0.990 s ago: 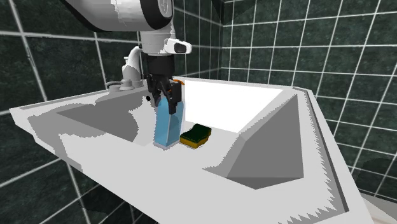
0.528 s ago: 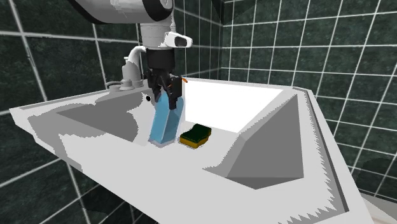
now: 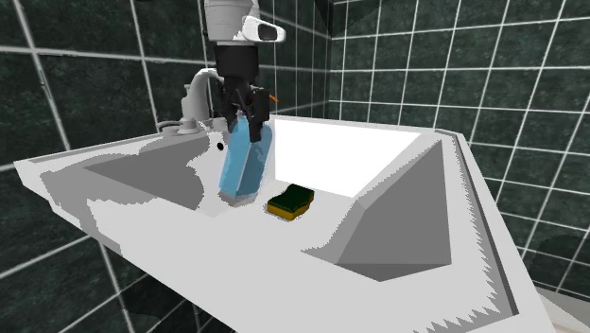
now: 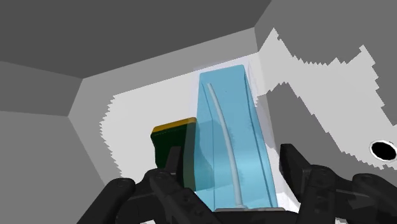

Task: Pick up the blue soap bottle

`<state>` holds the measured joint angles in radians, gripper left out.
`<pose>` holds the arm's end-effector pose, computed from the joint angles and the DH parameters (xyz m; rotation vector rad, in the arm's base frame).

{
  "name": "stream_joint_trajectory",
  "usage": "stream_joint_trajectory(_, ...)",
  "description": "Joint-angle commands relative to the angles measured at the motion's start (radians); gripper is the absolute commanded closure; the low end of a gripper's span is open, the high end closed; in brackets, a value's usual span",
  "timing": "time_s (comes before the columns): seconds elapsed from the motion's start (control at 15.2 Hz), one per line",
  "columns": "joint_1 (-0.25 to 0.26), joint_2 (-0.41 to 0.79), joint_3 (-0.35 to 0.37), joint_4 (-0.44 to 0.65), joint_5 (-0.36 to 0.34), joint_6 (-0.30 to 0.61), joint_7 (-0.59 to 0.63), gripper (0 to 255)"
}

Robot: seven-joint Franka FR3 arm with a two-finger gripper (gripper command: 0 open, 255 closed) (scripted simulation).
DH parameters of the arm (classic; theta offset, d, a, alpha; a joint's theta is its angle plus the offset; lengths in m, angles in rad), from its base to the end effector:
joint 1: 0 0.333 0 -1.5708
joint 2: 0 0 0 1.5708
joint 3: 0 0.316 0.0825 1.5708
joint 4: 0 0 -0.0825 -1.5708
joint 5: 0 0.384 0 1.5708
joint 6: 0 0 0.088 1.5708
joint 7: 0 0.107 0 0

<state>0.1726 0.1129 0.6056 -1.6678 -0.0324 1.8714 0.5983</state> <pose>0.4426 0.4105 0.5513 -3.0320 -0.2755 -0.0990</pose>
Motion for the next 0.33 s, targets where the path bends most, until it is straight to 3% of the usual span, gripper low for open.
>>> stream_joint_trajectory(0.0,0.002,0.002,0.001,0.026,-0.002,-0.024,0.002,255)
stream_joint_trajectory(0.26,0.004,0.005,0.002,0.058,-0.003,-0.054,0.004,255)
